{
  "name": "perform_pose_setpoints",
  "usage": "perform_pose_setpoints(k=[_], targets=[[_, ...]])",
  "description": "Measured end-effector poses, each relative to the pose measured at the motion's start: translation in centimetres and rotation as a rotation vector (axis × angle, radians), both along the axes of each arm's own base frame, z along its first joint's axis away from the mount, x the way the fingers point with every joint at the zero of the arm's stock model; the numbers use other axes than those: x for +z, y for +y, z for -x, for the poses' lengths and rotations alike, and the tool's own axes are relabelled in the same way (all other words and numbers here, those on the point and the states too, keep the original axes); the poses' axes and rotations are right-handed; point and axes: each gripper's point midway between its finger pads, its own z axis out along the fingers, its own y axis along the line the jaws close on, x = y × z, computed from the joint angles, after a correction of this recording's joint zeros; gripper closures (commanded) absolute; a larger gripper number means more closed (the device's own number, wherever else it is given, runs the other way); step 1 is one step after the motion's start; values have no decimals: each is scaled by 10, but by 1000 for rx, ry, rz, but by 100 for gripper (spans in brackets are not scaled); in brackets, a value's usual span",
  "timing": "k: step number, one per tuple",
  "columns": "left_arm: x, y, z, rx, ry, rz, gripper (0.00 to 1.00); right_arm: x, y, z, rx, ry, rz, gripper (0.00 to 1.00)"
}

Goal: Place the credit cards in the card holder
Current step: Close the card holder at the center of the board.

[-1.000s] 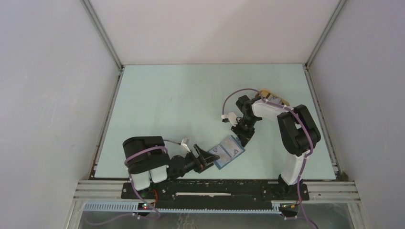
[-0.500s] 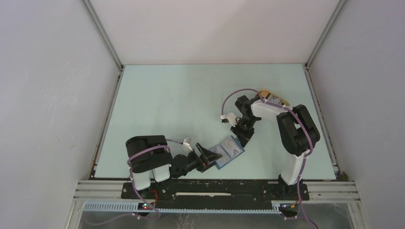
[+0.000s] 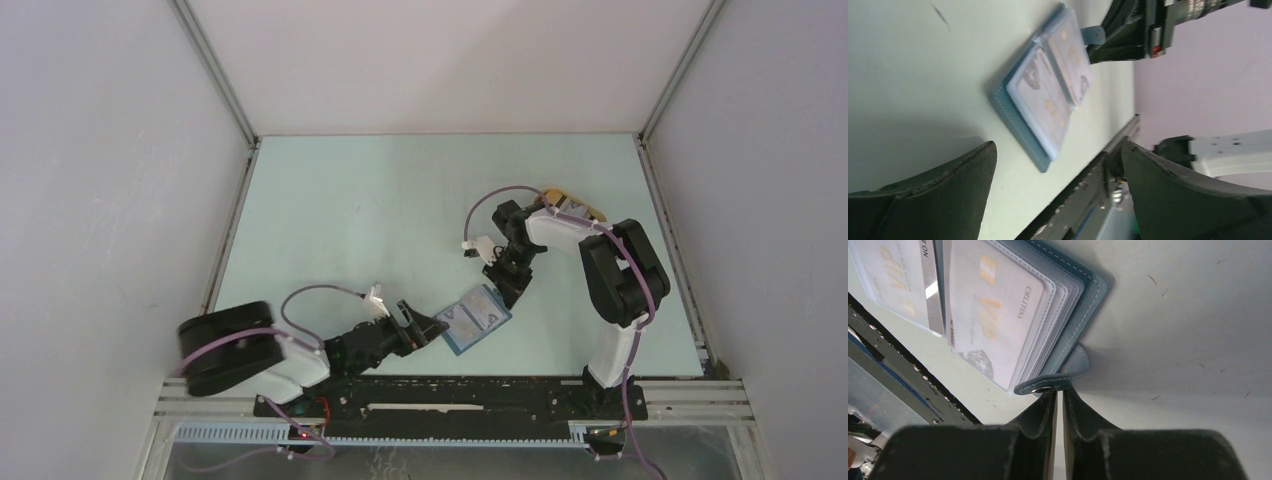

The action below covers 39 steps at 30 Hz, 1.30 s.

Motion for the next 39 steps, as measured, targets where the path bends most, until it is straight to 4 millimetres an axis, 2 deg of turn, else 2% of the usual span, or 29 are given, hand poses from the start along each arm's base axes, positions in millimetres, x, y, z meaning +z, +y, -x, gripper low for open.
perform_pose_setpoints(k=[4,8,10,13,15,23,28,39], targets=[[3,12,-10,22,-77,-190,0,0,0,0,0,1,0,85],[43,19,-27,62,-181,-282,0,0,0,0,0,0,0,84],[48,26,-34,75,-196,-301,1,0,0,0,0,0,0,85],[35,39,-41,91,-160,-349,6,0,0,0,0,2,1,85],[25,42,-40,80,-137,-374,13,0,0,0,0,3,1,85],[-4,33,-38,4,-41,-368,35,-1,0,1,-3,11,2,85],[-19,24,-35,-50,13,-353,41,-1,0,1,-3,13,1,85],[-22,3,-33,-120,42,-255,46,-1,0,2,-3,15,4,86]])
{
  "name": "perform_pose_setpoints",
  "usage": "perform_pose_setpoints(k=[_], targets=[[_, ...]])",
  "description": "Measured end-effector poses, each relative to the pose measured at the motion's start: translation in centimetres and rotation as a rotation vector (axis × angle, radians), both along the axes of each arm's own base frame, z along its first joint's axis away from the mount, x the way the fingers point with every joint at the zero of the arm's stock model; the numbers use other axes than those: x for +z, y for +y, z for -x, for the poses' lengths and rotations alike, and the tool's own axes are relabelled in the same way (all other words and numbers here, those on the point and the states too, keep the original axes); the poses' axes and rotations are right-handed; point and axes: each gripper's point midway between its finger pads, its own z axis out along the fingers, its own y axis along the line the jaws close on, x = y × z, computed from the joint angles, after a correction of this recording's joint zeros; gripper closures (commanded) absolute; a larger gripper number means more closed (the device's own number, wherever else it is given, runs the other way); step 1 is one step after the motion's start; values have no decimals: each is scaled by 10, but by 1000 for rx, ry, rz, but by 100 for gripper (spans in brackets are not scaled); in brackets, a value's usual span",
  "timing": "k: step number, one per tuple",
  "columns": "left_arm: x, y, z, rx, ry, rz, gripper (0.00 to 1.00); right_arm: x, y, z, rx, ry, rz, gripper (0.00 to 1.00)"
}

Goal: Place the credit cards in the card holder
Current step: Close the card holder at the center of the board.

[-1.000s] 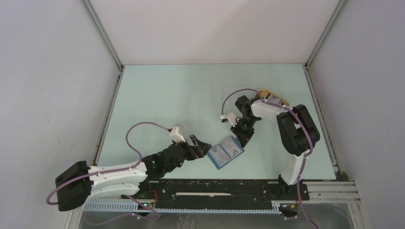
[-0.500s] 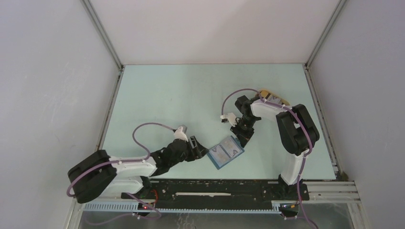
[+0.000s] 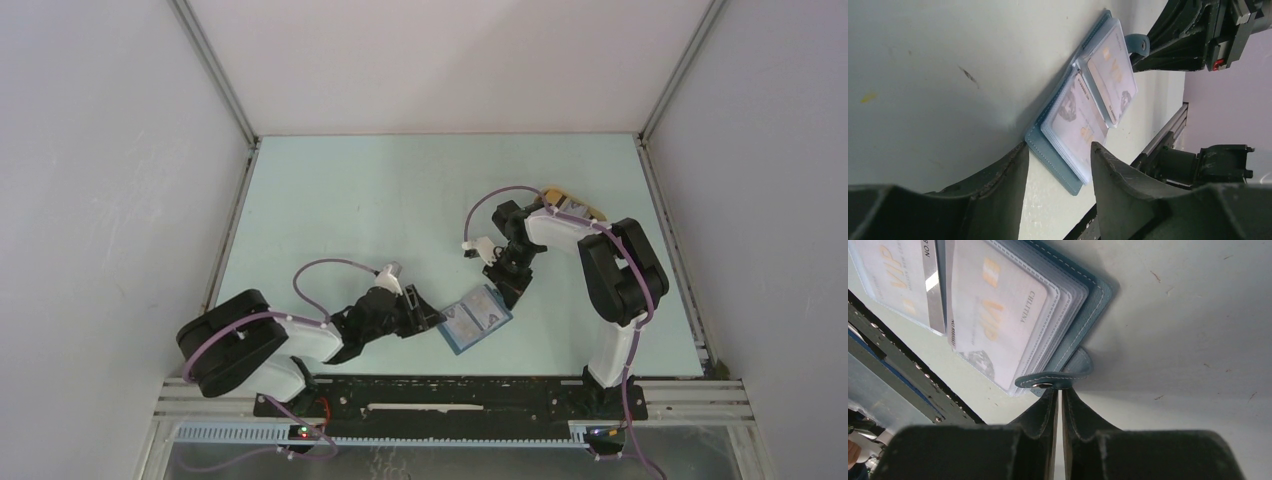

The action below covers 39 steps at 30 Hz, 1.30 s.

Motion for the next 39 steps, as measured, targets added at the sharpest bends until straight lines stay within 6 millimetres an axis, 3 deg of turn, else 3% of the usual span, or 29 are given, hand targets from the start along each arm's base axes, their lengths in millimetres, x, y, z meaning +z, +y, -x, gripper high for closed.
perform_pose_setpoints(k=[9,17,29,39], targets=[[3,0,2,12,12,60,48,0,-1,1,1,4,6,86],[21,-8,2,-10,-21,135,49,0,-2,2,2,9,9,86],[46,-33,1,-64,-31,291,52,1,3,4,-14,36,-33,86],[57,-73,-20,-109,-41,357,51,3,5,5,-28,52,-61,85]])
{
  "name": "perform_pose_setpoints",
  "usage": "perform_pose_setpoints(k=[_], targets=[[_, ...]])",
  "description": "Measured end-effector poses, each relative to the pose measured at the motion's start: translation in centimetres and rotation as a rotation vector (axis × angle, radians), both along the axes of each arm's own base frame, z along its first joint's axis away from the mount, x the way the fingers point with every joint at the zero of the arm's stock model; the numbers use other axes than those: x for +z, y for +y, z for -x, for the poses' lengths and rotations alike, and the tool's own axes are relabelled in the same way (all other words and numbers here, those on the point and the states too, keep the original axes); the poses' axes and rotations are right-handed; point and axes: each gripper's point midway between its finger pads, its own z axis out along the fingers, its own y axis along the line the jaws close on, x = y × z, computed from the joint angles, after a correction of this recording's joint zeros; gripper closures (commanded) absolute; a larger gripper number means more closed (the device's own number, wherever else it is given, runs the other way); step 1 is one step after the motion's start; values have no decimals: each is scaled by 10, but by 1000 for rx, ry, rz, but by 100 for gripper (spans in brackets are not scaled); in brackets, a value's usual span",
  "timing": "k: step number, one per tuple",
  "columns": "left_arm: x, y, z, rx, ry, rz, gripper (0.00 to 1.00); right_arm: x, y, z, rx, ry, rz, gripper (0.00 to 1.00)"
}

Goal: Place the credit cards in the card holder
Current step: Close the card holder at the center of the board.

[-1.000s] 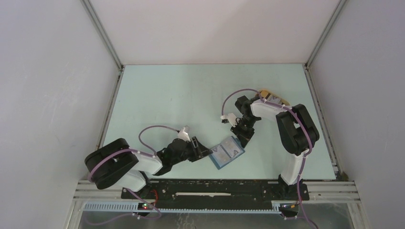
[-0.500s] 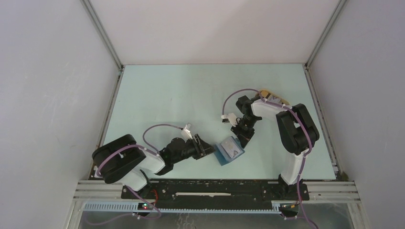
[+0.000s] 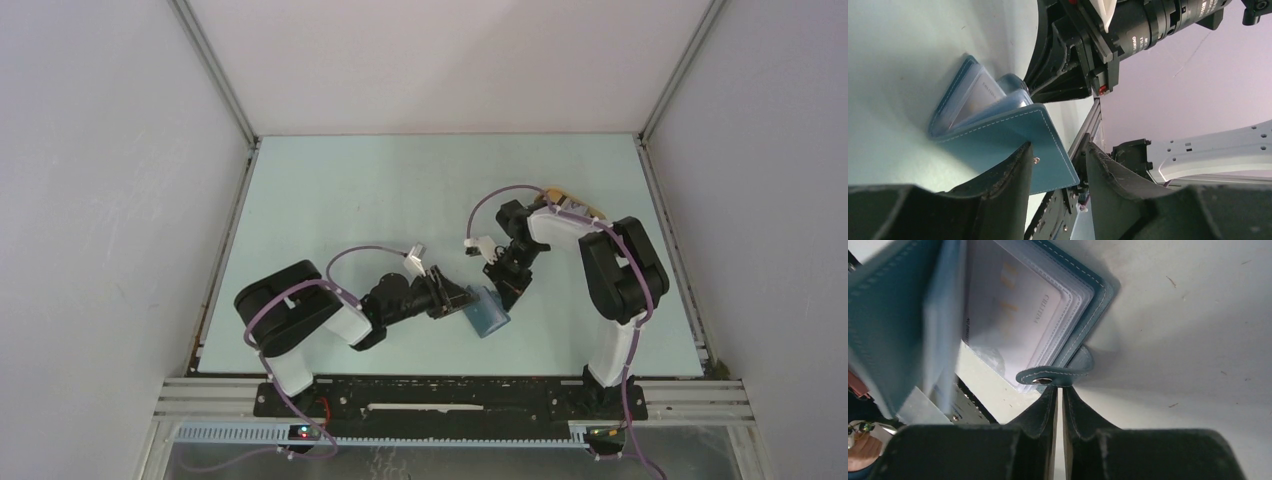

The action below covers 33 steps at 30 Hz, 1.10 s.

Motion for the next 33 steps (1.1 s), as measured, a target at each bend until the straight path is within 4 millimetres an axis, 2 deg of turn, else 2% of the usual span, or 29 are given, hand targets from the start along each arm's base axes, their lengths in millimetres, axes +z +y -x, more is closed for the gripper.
perform_pose_setpoints(k=[6,10,13,14,15,17,21,24,29,33], targets=[[-6,-11,-11,0,-5,-54,53,5,-3,-7,-49,12,-42,74],[-25,-10,-19,17,1,-164,60,12,-9,-16,-90,-9,-63,70],[-40,-6,-22,22,8,-248,64,24,-15,-24,-121,-47,-85,70],[-41,-7,-23,20,7,-266,65,29,-16,-26,-131,-64,-94,70],[-43,-9,-27,14,-10,-305,69,47,-19,-33,-153,-122,-129,69],[-44,-9,-28,13,-15,-321,70,52,-18,-35,-157,-143,-149,65],[-46,-10,-30,4,-31,-356,72,68,-9,-34,-157,-209,-227,55],[-47,-10,-31,-3,-44,-370,73,73,5,-34,-138,-227,-256,48],[-48,-11,-30,-8,-56,-382,76,64,28,-22,-78,-237,-240,47],[-48,-11,-30,0,-61,-388,78,54,34,-18,-59,-266,-189,49]])
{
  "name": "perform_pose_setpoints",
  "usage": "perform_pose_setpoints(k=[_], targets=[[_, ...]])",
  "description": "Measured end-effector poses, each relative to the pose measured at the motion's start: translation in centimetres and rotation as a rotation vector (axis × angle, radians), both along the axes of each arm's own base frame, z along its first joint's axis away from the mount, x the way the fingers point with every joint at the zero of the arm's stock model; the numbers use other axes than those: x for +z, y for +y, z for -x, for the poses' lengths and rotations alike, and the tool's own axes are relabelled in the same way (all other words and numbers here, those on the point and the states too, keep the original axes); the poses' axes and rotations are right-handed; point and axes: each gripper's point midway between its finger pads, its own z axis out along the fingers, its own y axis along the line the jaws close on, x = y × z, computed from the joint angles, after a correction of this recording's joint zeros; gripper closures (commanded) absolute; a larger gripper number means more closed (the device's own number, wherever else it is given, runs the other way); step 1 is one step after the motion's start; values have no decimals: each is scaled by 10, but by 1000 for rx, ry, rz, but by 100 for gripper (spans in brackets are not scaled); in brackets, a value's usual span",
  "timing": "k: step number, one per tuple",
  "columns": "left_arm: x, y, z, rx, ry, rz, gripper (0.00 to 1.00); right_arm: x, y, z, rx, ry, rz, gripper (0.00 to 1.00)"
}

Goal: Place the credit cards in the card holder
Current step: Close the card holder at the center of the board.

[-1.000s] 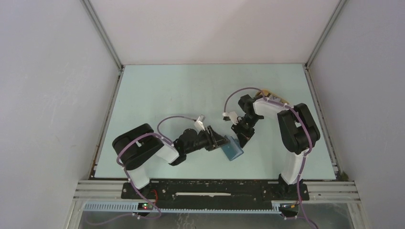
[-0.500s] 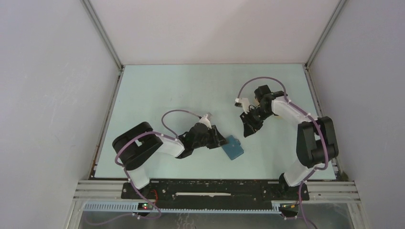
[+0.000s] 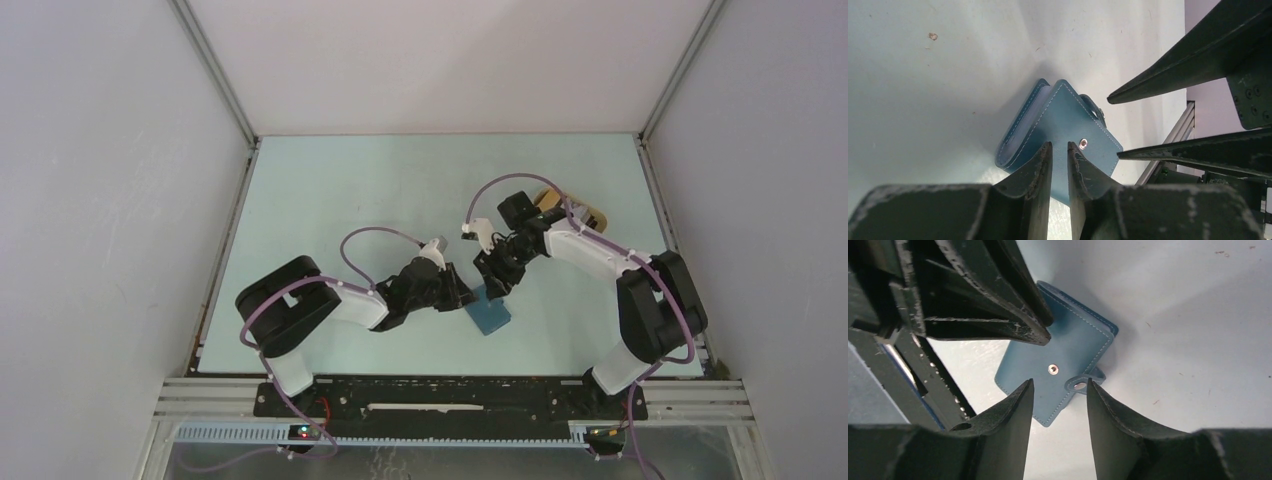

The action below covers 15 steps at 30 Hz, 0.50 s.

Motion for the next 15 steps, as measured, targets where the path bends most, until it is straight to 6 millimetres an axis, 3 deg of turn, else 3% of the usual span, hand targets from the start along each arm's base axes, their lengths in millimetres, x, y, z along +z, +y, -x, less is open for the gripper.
perform_pose_setpoints(k=[15], targets=[[0,0,0,13,-6,-6,81,-12,-1,-14,-29,-119,132,56]])
